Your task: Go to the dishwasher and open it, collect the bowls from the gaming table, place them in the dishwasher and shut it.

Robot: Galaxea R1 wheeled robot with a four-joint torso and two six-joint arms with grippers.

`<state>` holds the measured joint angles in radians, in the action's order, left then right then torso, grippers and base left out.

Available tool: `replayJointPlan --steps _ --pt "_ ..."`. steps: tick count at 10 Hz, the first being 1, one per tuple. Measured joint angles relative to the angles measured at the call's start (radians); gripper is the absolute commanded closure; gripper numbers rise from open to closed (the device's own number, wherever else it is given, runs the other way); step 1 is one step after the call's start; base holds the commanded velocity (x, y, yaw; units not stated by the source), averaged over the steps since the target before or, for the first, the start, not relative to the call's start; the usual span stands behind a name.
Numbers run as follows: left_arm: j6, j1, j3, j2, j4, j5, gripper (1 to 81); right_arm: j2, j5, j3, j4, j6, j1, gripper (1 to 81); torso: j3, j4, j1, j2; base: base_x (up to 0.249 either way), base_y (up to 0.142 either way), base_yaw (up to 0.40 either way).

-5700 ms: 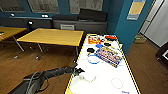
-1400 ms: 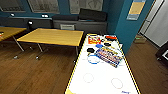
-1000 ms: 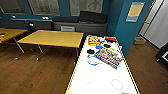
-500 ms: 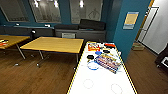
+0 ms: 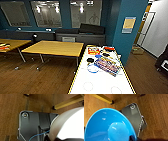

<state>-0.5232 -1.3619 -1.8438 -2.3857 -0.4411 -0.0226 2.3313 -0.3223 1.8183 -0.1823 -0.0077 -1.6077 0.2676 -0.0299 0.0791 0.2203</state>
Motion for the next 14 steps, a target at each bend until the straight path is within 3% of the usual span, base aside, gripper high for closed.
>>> replayJointPlan --steps 8,14 --pt "0.004 -0.067 -0.265 -0.154 -0.001 -0.051 81.1 0.09 0.027 0.114 0.023 0.0 0.008 81.1 0.0 0.0 0.001 0.0 -0.022 0.0 0.0" --pt "0.024 -0.101 -0.359 -0.224 -0.002 -0.065 81.1 0.172 0.029 0.225 0.027 0.0 -0.008 81.1 -0.001 0.0 -0.002 0.001 -0.121 0.0 0.0"
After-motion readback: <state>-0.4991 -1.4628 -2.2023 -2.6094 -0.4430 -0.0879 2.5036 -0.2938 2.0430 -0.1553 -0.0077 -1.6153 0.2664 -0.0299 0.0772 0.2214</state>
